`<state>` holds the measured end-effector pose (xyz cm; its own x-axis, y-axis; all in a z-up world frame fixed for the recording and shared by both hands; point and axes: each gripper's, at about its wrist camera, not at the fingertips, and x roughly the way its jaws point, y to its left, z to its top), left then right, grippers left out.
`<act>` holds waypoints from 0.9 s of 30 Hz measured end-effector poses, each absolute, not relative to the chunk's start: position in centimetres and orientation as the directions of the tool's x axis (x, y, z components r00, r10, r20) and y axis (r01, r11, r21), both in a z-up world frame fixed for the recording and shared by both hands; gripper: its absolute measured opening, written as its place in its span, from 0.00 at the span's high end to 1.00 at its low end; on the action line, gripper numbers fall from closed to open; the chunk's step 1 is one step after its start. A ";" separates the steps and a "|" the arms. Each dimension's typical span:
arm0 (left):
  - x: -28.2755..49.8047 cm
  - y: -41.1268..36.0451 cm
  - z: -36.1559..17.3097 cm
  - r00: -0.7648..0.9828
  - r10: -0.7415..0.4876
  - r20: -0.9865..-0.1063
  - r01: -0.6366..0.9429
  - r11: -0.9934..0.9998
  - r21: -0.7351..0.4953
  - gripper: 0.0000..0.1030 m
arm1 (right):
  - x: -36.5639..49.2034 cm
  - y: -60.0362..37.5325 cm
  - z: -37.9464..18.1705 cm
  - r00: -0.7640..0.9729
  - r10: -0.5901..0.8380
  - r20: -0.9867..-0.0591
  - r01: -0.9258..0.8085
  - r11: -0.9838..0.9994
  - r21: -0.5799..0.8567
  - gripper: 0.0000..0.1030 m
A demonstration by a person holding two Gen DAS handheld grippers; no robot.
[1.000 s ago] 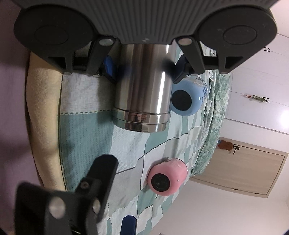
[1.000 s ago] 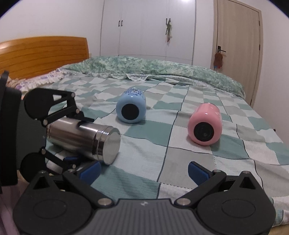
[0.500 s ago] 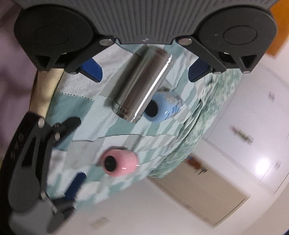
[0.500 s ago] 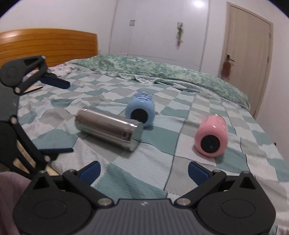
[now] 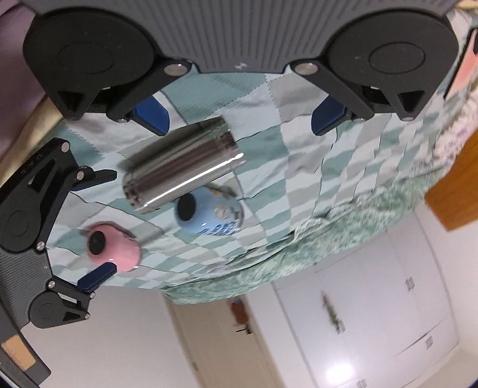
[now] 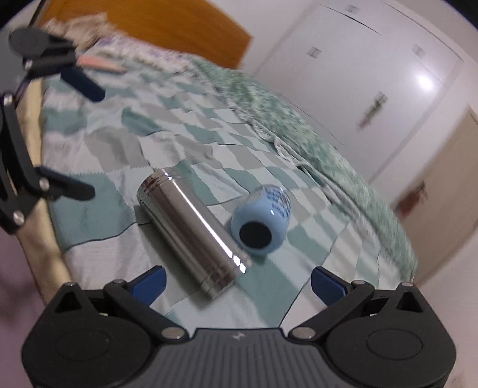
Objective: Flip cup upright
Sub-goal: 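Grasp the silver cup with the right gripper while the left gripper releases it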
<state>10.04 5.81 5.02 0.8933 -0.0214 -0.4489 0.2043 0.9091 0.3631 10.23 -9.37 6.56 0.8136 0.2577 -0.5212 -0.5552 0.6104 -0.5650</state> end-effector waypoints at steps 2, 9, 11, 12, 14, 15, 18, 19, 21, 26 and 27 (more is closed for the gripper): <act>10.3 6.7 5.0 0.888 -0.014 -0.459 0.187 0.924 0.334 0.00 | 11.1 -8.0 6.5 0.806 0.248 -0.538 -0.574 0.549 -0.607 0.00; 11.4 9.0 4.6 0.880 -0.004 -0.475 0.135 0.961 0.241 0.00 | 13.7 -2.7 4.8 0.784 0.212 -0.583 -0.620 0.275 -0.735 0.00; 11.5 9.2 4.6 0.882 -0.010 -0.471 0.132 0.965 0.228 0.00 | 14.5 -1.2 4.3 0.770 0.200 -0.606 -0.638 0.210 -0.741 0.00; 11.5 9.3 4.5 0.884 -0.010 -0.468 0.132 0.965 0.228 0.00 | 14.7 -0.8 4.2 0.761 0.197 -0.618 -0.648 0.188 -0.738 0.01; 11.5 9.4 4.4 0.882 -0.005 -0.470 0.128 0.965 0.229 0.00 | 15.4 0.3 3.9 0.737 0.189 -0.649 -0.675 0.147 -0.724 0.02; 11.6 9.5 4.3 0.880 -0.002 -0.474 0.125 0.966 0.227 0.00 | 15.8 0.8 3.7 0.717 0.181 -0.673 -0.696 0.128 -0.707 0.03; 12.0 9.9 3.8 0.873 0.008 -0.488 0.117 0.967 0.225 0.00 | 17.1 1.6 3.0 0.658 0.155 -0.737 -0.752 0.093 -0.652 0.10; 12.0 10.0 3.7 0.871 0.010 -0.490 0.115 0.968 0.224 0.00 | 17.6 1.9 2.6 0.640 0.134 -0.757 -0.768 0.084 -0.635 0.14; 12.0 10.2 3.6 0.870 0.010 -0.493 0.114 0.969 0.220 0.00 | 18.5 2.2 2.2 0.596 0.121 -0.794 -0.803 0.082 -0.590 0.21; 11.9 10.3 3.6 0.870 0.011 -0.493 0.112 0.969 0.219 0.00 | 19.6 1.8 3.6 0.483 0.124 -0.867 -0.872 0.149 -0.466 0.38; 11.8 10.3 3.6 0.873 0.010 -0.488 0.111 0.969 0.219 0.00 | 19.9 1.7 4.1 0.455 0.120 -0.882 -0.883 0.187 -0.431 0.38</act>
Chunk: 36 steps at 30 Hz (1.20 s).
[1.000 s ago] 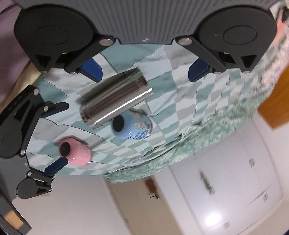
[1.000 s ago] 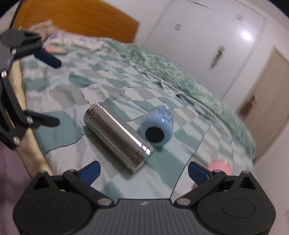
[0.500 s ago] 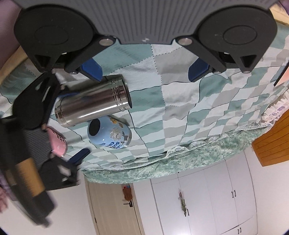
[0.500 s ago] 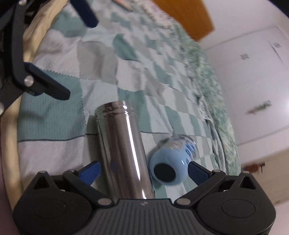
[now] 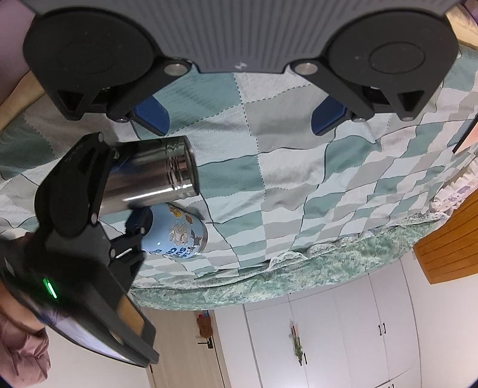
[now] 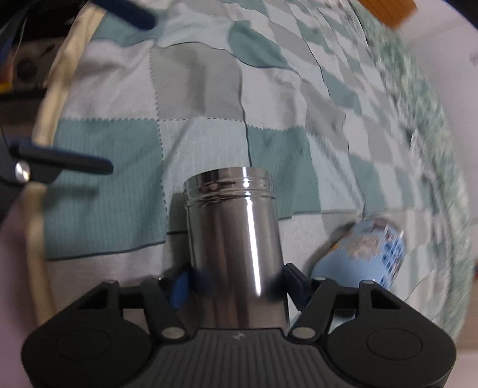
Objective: Flip cup upright
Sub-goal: 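Grasp the silver cup with the right gripper while the left gripper releases it, then rotate the silver cup upright with the right gripper, opening upward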
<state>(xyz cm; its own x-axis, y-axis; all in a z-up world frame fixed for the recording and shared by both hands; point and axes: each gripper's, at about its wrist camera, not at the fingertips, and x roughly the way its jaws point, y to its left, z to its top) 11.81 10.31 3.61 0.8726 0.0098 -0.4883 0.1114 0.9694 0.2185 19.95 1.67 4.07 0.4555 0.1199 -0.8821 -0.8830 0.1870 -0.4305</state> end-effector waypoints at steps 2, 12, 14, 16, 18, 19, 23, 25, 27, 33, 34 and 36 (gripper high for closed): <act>11.7 10.4 3.9 0.878 0.002 -0.479 0.114 0.970 0.214 0.00 | 20.9 1.1 5.4 0.380 0.132 -0.916 -0.895 0.304 -0.328 0.38; 11.0 9.7 4.6 0.891 -0.053 -0.451 0.167 0.962 0.217 0.00 | 22.9 -6.7 6.3 0.151 0.305 -0.940 -0.499 0.844 0.194 0.38; 11.0 9.7 4.7 0.892 -0.061 -0.447 0.174 0.961 0.217 0.00 | 22.5 -8.6 5.2 0.125 0.366 -0.922 -0.361 0.883 0.301 0.39; 11.0 9.6 4.7 0.892 -0.065 -0.447 0.178 0.960 0.214 0.00 | 21.5 -10.2 4.3 0.143 0.422 -0.895 -0.235 0.893 0.384 0.39; 10.9 9.6 4.6 0.892 -0.072 -0.447 0.184 0.960 0.212 0.00 | 20.5 -11.7 3.8 0.194 0.470 -0.861 -0.124 0.882 0.454 0.39; 10.9 9.6 4.6 0.891 -0.073 -0.448 0.185 0.960 0.211 0.00 | 20.0 -12.3 3.5 0.221 0.490 -0.843 -0.074 0.870 0.487 0.39; 10.9 9.6 4.3 0.888 -0.066 -0.456 0.180 0.961 0.210 0.00 | 18.4 -13.7 2.5 0.332 0.520 -0.787 0.052 0.823 0.566 0.39; 10.9 9.7 4.2 0.885 -0.059 -0.461 0.173 0.963 0.208 0.00 | 17.8 -13.8 2.1 0.373 0.520 -0.769 0.076 0.808 0.584 0.39; 10.9 9.9 4.2 0.884 -0.052 -0.465 0.167 0.963 0.210 0.00 | 17.8 -13.5 1.9 0.381 0.518 -0.766 0.068 0.810 0.582 0.39; 10.6 10.2 4.5 0.887 -0.048 -0.459 0.163 0.963 0.215 0.00 | 19.3 -11.5 3.8 0.337 0.426 -0.839 -0.069 0.900 0.429 0.18; 10.6 10.2 4.5 0.887 -0.048 -0.459 0.164 0.963 0.216 0.00 | 19.6 -11.1 4.6 0.341 0.398 -0.852 -0.108 0.916 0.385 0.11; 10.6 10.3 4.6 0.887 -0.048 -0.458 0.163 0.963 0.215 0.00 | 20.4 -10.6 5.8 0.355 0.378 -0.855 -0.162 0.926 0.341 0.12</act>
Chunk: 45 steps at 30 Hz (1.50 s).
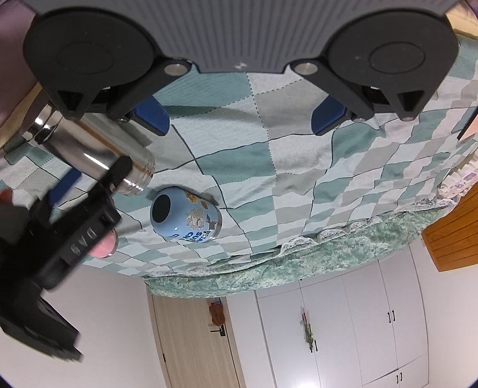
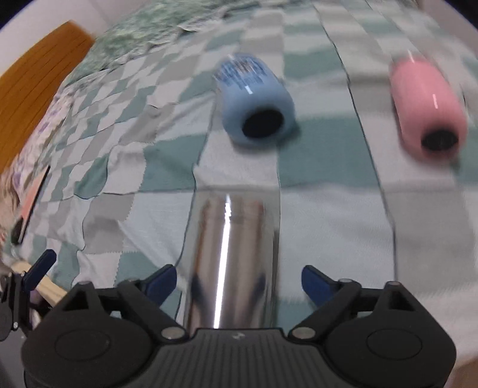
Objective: Flip cup upright
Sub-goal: 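Rotate the silver cup upright with the right gripper, opening upward, then lower the upright silver cup onto the quilt and open the right gripper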
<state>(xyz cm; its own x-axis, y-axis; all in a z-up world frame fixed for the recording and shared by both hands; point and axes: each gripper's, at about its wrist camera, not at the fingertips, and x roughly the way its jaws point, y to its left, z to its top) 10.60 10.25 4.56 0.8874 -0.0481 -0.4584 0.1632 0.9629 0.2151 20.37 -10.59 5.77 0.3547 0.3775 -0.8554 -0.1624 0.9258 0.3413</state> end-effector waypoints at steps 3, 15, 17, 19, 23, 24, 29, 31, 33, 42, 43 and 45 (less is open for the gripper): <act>10.6 10.3 4.6 0.885 -0.051 -0.462 0.164 0.964 0.207 0.00 | 21.6 -9.7 6.1 0.333 0.343 -0.878 -0.206 0.935 0.288 0.13; 10.7 10.5 4.4 0.878 -0.084 -0.471 0.170 0.975 0.141 0.00 | 19.7 -9.9 4.9 0.356 0.455 -0.816 -0.299 0.883 0.362 0.39; 10.7 10.8 4.6 0.884 -0.086 -0.460 0.160 0.979 0.124 0.00 | 18.1 -10.3 6.1 0.444 0.487 -0.752 -0.364 0.865 0.345 0.39; 10.5 11.2 5.0 0.890 -0.080 -0.450 0.144 0.984 0.109 0.00 | 16.7 -10.4 7.4 0.529 0.524 -0.668 -0.432 0.843 0.320 0.39; 10.2 12.1 5.6 0.902 -0.056 -0.428 0.109 0.989 0.098 0.00 | 15.1 -9.5 9.3 0.622 0.594 -0.511 -0.546 0.796 0.261 0.40; 10.2 12.3 5.8 0.905 -0.045 -0.424 0.096 0.990 0.099 0.00 | 14.8 -9.0 9.6 0.644 0.605 -0.468 -0.570 0.787 0.234 0.40; 10.0 14.1 6.4 0.916 0.008 -0.400 0.021 0.997 0.069 0.00 | 15.1 -5.8 10.5 0.714 0.632 -0.301 -0.627 0.769 0.129 0.40; 10.0 14.9 6.4 0.918 0.029 -0.395 -0.007 0.998 0.056 0.00 | 15.5 -4.4 10.3 0.724 0.635 -0.270 -0.634 0.767 0.104 0.40; 10.2 15.5 6.3 0.917 0.051 -0.397 -0.033 0.998 0.053 0.00 | 15.9 -2.9 9.8 0.736 0.628 -0.253 -0.634 0.770 0.067 0.40; 11.1 17.4 4.6 0.904 0.110 -0.412 -0.090 0.994 0.068 0.00 | 16.9 0.3 5.0 0.746 0.604 -0.280 -0.634 0.773 -0.024 0.40; 11.1 17.4 4.5 0.903 0.118 -0.413 -0.096 0.993 0.074 0.00 | 16.8 0.5 4.7 0.743 0.609 -0.278 -0.642 0.766 -0.038 0.40; 10.9 17.6 4.2 0.900 0.127 -0.417 -0.103 0.992 0.079 0.00 | 16.6 0.8 4.8 0.744 0.606 -0.282 -0.639 0.768 -0.038 0.40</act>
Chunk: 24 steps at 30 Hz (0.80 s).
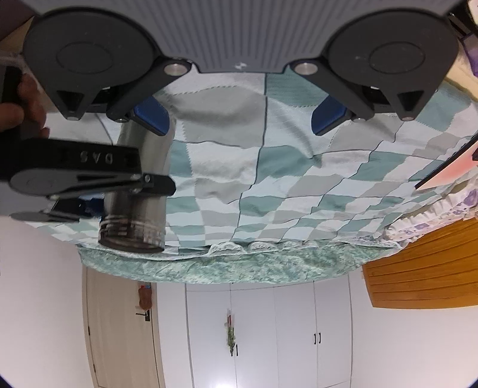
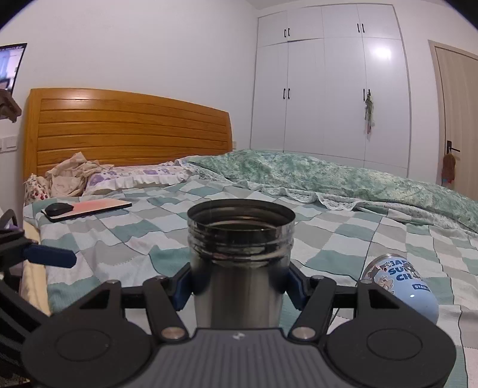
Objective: Flip cup upright
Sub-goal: 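Lower the upright silver cup onto the quilt and open the right gripper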
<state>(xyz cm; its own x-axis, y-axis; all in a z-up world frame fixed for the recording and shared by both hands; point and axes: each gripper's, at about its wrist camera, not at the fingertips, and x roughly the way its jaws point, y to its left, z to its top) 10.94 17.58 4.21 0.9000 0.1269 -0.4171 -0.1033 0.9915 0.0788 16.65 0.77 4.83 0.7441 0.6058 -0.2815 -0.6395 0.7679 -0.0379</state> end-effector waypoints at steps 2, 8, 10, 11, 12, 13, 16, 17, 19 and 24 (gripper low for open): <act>10.7 17.7 4.2 0.900 0.126 -0.416 -0.105 0.992 0.075 0.00 | 16.5 0.6 4.9 0.746 0.604 -0.280 -0.637 0.770 -0.036 0.40; 9.5 16.9 5.4 0.913 0.124 -0.389 -0.096 0.991 0.091 0.00 | 16.4 -1.0 5.6 0.739 0.626 -0.251 -0.637 0.770 0.045 0.15; 8.8 16.3 5.9 0.921 0.119 -0.372 -0.090 0.991 0.096 0.00 | 15.4 -2.6 6.5 0.753 0.630 -0.188 -0.630 0.774 0.068 0.05; 8.4 15.9 6.2 0.925 0.112 -0.364 -0.083 0.992 0.095 0.00 | 14.8 -3.3 6.9 0.757 0.631 -0.167 -0.630 0.774 0.071 0.05; 8.0 15.5 6.5 0.928 0.105 -0.357 -0.076 0.993 0.094 0.00 | 14.1 -4.1 7.3 0.764 0.628 -0.150 -0.625 0.777 0.071 0.05; 7.7 15.1 6.7 0.931 0.099 -0.351 -0.070 0.993 0.093 0.00 | 13.2 -5.1 7.7 0.774 0.621 -0.127 -0.618 0.784 0.064 0.05; 6.4 13.3 7.4 0.944 0.066 -0.323 -0.041 0.996 0.082 0.00 | 10.5 -8.2 8.4 0.807 0.587 -0.071 -0.586 0.810 0.038 0.00; 5.9 12.5 7.6 0.950 0.049 -0.310 -0.028 0.997 0.073 0.00 | 9.5 -9.4 8.6 0.816 0.575 -0.056 -0.574 0.818 0.034 0.00; 5.1 11.2 7.9 0.959 0.022 -0.284 -0.007 0.998 0.056 0.00 | 7.6 -11.7 8.8 0.841 0.540 -0.042 -0.540 0.842 0.020 0.00; 3.8 6.9 7.1 0.966 -0.024 -0.257 0.028 1.000 0.014 0.00 | 3.1 -17.7 7.9 0.905 0.423 -0.040 -0.423 0.906 -0.004 0.00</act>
